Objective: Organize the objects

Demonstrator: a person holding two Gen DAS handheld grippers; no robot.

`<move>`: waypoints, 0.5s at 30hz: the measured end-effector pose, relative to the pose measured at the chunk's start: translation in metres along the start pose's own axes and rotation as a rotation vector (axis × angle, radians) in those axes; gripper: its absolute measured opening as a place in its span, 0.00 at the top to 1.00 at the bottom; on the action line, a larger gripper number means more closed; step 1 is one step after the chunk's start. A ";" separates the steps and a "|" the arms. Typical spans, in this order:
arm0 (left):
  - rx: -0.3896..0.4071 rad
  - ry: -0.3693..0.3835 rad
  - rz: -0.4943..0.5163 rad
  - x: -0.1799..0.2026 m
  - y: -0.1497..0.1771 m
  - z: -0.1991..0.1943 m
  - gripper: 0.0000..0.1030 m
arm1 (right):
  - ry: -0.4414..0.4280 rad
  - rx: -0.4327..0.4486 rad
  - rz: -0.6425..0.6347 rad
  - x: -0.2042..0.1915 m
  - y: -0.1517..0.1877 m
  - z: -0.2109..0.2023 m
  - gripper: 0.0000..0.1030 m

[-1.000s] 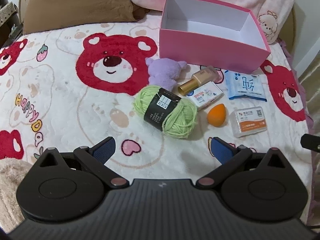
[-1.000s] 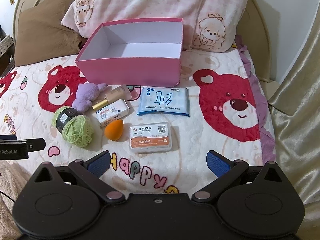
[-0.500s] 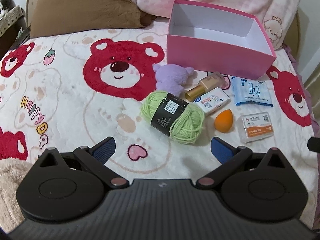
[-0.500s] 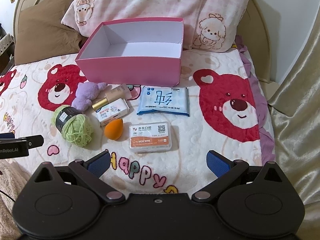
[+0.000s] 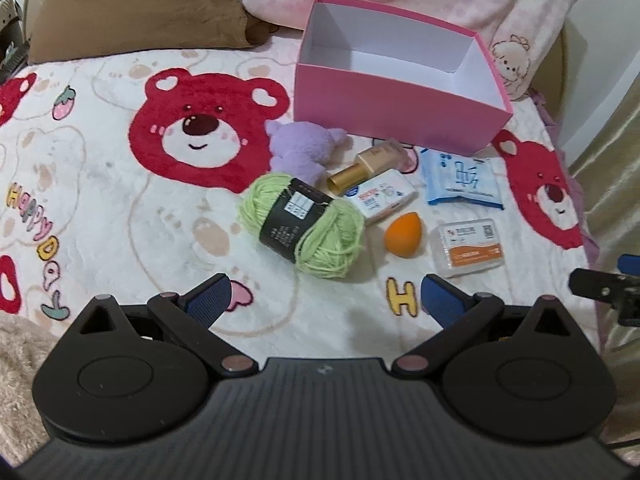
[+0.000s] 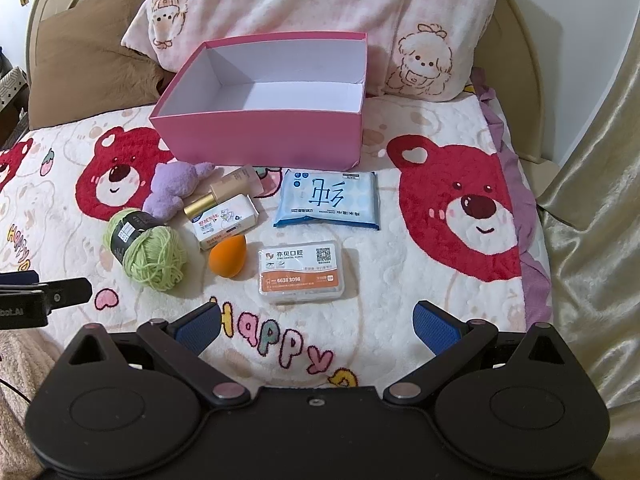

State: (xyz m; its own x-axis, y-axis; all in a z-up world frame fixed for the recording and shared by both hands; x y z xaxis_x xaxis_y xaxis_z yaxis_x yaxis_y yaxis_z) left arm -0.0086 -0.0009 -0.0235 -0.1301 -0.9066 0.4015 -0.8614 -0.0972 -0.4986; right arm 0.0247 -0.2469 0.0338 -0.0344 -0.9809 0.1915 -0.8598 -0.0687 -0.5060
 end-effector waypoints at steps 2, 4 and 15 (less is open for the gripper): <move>-0.003 0.001 0.001 0.001 0.000 0.000 0.00 | 0.001 0.000 0.000 0.000 0.000 0.000 0.00; 0.000 -0.010 0.009 0.001 0.000 -0.001 0.00 | 0.001 0.000 0.000 0.000 0.000 0.000 0.00; -0.021 -0.020 0.017 0.002 0.001 -0.001 0.02 | -0.005 -0.001 -0.005 0.000 0.001 0.000 0.00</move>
Point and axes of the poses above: each gripper's, at about its wrist camera, not at the fingertips, and z roughly the way its jaws point, x to its right, y to its underside, the point moved 4 cm from there along z, roughly the way its jaws point, and after that the axes turned 15 degrees about y, right-handed, at the moved point
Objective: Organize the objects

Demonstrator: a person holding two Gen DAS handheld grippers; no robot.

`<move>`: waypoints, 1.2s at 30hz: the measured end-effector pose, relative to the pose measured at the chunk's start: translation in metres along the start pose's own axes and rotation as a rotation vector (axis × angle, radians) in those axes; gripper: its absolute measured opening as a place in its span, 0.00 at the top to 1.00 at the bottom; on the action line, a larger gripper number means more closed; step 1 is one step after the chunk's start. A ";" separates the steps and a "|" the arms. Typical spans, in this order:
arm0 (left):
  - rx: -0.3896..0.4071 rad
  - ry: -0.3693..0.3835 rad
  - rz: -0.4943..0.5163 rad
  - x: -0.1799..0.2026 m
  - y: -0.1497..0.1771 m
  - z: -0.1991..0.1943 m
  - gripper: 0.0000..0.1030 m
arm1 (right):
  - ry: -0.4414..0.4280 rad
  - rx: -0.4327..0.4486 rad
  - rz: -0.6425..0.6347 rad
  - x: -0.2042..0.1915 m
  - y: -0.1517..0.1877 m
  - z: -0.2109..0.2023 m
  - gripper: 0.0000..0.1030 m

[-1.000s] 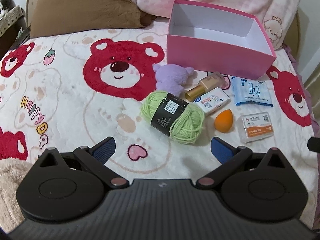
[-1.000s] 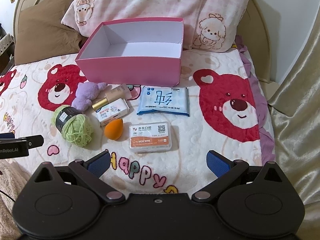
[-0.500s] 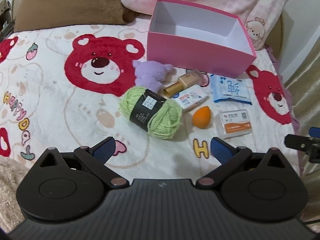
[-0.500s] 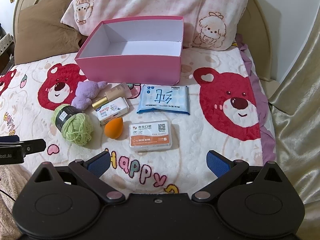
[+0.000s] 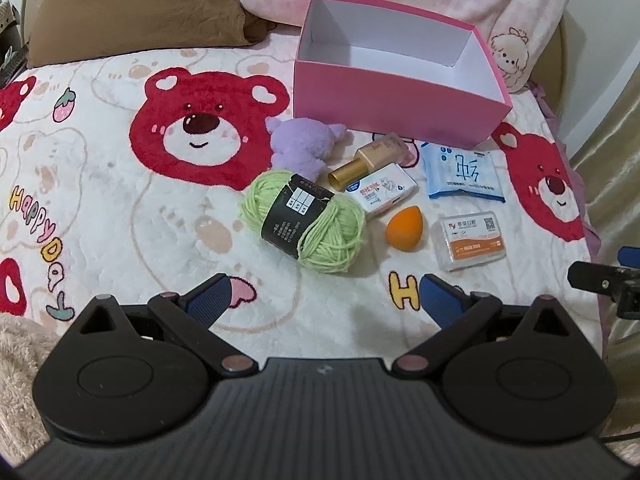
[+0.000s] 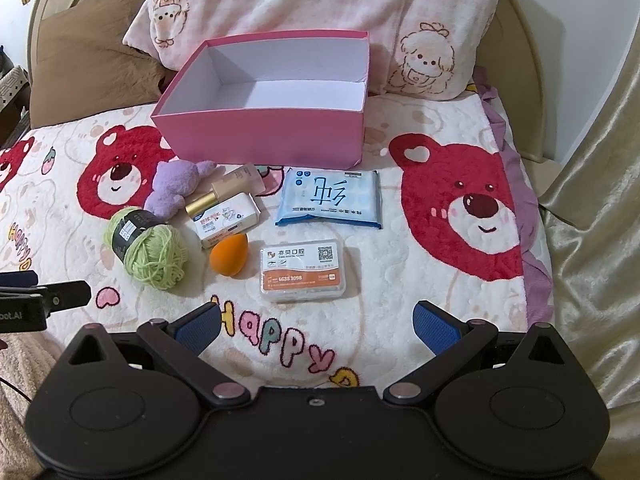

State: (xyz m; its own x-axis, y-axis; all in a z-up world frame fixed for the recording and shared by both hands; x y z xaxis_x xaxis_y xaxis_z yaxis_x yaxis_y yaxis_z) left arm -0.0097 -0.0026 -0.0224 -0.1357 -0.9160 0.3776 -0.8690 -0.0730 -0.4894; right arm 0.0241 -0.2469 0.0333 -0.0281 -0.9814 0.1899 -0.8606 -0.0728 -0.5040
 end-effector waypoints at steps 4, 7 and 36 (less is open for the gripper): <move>-0.003 0.006 0.004 0.000 0.000 0.000 0.02 | -0.002 -0.003 -0.002 -0.001 0.000 0.000 0.00; 0.001 -0.001 0.009 0.000 -0.001 -0.003 0.03 | -0.007 -0.003 -0.004 -0.001 0.000 0.000 0.00; -0.037 0.226 0.187 0.100 -0.085 0.059 0.11 | -0.196 0.136 -0.194 0.039 -0.058 0.022 0.00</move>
Point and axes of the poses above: each gripper's, at about its wrist camera, not at the fingertips, and z roughly the way its jaws point, x to its right, y to its underside, the point moved 4 cm from there along z, roughly the way its jaws point, and after that the axes turned 15 degrees about y, right-handed, at the moved point
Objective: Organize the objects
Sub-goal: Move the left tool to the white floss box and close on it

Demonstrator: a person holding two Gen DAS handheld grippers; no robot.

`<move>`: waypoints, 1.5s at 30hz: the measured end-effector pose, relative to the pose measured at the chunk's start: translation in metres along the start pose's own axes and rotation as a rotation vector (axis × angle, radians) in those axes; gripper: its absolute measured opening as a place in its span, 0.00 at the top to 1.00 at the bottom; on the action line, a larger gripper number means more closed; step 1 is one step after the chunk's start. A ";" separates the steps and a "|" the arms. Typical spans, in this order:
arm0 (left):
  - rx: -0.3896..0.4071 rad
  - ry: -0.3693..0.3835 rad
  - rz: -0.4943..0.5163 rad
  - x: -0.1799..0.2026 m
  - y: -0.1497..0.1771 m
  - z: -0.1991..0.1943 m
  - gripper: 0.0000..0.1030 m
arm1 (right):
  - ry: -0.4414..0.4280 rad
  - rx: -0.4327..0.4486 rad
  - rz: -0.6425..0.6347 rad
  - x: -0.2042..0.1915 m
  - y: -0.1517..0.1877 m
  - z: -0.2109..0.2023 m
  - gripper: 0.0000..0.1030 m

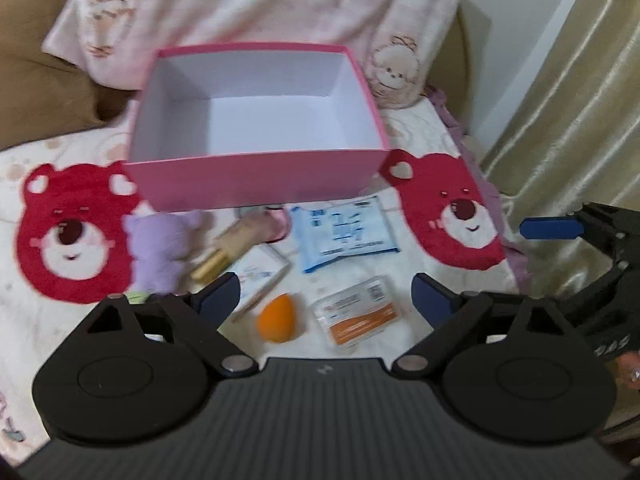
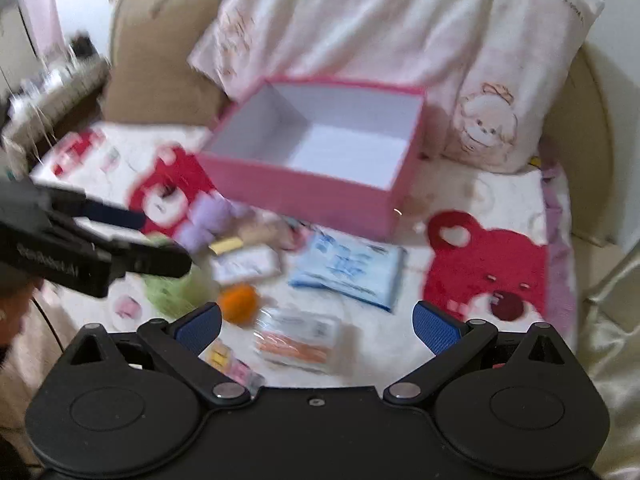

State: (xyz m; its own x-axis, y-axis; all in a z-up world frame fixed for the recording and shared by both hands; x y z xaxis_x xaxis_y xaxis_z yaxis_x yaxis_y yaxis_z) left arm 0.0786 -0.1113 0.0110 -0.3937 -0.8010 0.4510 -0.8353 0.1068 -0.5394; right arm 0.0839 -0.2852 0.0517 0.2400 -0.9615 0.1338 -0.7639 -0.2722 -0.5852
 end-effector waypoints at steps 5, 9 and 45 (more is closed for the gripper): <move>-0.047 0.024 -0.091 -0.009 0.007 0.038 0.12 | 0.000 0.013 -0.037 -0.010 0.014 0.024 0.00; -0.086 0.017 -0.103 -0.020 0.027 0.062 0.13 | -0.048 -0.033 -0.004 -0.022 0.035 0.055 0.02; 0.011 0.216 -0.194 -0.052 0.076 0.123 0.49 | 0.010 -0.014 -0.027 -0.073 0.069 0.122 0.07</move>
Point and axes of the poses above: each gripper's, at about its wrist camera, not at the fingertips, and z roughly the way its jaws point, x to its right, y to its underside, the point moved 4 cm from there along z, roughly the way its jaws point, and after that the axes turned 15 degrees about y, right-handed, at the moved point
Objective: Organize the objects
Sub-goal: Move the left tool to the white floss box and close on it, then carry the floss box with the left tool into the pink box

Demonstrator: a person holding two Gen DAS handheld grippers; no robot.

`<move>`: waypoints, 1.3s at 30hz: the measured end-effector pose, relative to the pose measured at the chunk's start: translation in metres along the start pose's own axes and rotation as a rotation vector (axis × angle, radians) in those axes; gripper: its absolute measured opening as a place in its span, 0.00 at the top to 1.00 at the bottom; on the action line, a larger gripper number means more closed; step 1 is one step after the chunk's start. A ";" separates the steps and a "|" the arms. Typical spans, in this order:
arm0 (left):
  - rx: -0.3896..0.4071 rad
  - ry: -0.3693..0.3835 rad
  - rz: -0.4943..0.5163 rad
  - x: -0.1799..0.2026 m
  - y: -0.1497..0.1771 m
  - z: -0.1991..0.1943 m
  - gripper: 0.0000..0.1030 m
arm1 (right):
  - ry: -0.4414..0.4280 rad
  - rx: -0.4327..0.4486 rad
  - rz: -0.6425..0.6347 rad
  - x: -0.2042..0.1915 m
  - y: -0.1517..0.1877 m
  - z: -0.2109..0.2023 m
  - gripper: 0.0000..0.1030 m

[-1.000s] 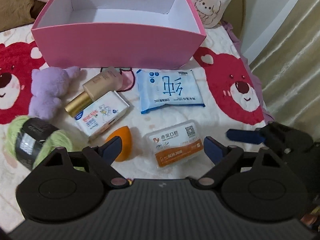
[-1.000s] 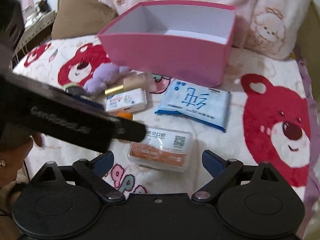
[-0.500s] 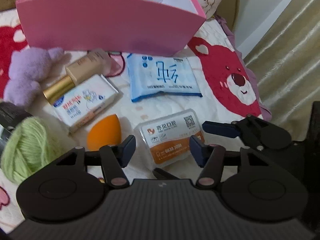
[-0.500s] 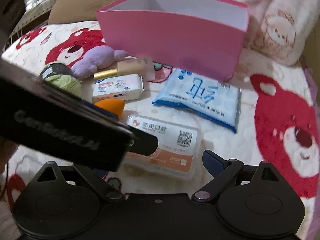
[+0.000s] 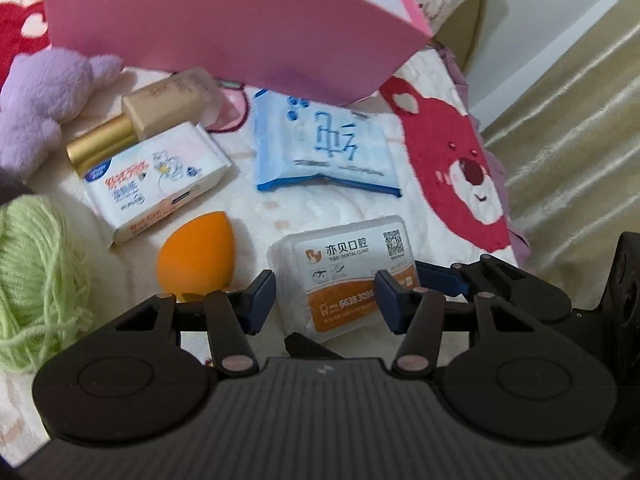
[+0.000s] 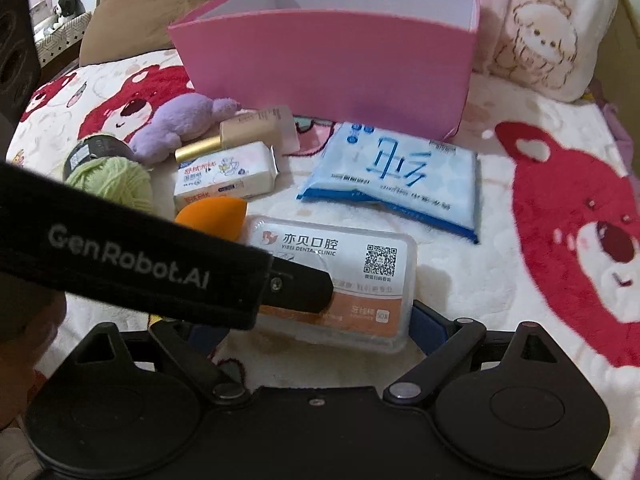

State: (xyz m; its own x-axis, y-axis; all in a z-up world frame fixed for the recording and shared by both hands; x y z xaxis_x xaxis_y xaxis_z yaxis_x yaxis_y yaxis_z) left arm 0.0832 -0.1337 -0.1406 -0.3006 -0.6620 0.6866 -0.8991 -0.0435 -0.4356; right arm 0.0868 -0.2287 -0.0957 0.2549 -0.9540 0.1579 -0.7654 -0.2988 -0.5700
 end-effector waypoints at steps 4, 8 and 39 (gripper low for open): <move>0.004 -0.008 0.047 0.018 -0.005 -0.013 0.49 | 0.022 0.030 -0.005 0.001 -0.008 -0.018 0.07; 0.010 0.002 0.087 0.034 -0.013 -0.034 0.51 | 0.035 0.053 0.006 0.001 -0.018 -0.038 0.07; 0.072 -0.090 0.132 0.060 -0.197 -0.064 0.49 | 0.048 0.142 -0.059 0.026 -0.213 -0.032 0.07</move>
State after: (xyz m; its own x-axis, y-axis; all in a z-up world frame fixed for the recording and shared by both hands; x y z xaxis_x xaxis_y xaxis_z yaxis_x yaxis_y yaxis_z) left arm 0.2220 -0.1168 0.0232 -0.3821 -0.7298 0.5669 -0.8276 -0.0028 -0.5614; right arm 0.2377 -0.1901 0.0560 0.2657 -0.9360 0.2307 -0.6580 -0.3510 -0.6662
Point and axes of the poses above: each gripper's, at about its wrist camera, not at the fingertips, and z roughly the way its jaws point, x to its right, y to its underside, the point moved 4 cm from there along z, roughly the way its jaws point, and after that the axes turned 15 degrees about y, right-handed, at the moved point
